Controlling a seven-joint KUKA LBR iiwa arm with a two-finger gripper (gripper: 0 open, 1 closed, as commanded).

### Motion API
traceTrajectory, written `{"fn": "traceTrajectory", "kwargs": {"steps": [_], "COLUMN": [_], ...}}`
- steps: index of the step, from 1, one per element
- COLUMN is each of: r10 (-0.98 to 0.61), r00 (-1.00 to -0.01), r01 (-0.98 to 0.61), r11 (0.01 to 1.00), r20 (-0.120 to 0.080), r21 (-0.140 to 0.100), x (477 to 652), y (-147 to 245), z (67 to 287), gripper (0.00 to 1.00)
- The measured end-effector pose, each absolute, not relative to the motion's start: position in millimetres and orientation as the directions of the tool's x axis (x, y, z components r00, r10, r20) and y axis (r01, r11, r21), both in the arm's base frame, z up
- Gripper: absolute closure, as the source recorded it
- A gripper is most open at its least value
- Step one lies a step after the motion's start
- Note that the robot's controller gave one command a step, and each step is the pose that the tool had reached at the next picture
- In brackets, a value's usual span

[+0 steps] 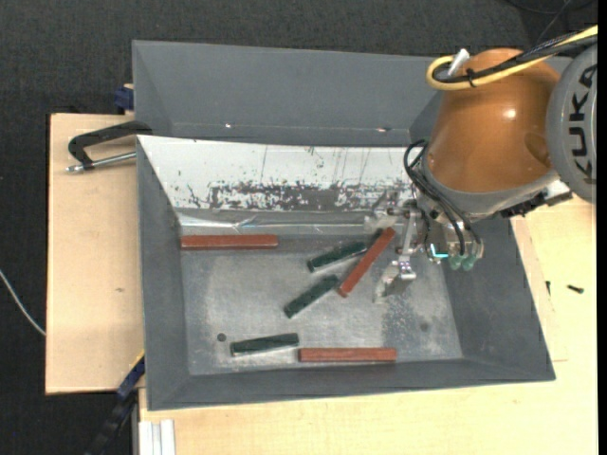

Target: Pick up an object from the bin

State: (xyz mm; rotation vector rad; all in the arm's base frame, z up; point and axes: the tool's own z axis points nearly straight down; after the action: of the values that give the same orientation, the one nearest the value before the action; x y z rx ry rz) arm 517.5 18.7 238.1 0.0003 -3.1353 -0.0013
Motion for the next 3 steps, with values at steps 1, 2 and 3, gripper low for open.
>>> {"fn": "traceTrajectory", "kwargs": {"steps": [1, 2, 3], "r10": [0.0, -0.065, -0.103], "r00": [-1.0, -0.998, -0.995], "r01": [0.0, -0.065, -0.103], "r11": [1.0, 0.998, 0.995], "r20": [-0.002, -0.008, -0.006], "r21": [0.001, 0.0, 0.0], "x": [519.0, 535.6, 537.8], "y": [19, 23, 30], "z": [242, 199, 138], "gripper": [0.0, 0.0, 0.0]}}
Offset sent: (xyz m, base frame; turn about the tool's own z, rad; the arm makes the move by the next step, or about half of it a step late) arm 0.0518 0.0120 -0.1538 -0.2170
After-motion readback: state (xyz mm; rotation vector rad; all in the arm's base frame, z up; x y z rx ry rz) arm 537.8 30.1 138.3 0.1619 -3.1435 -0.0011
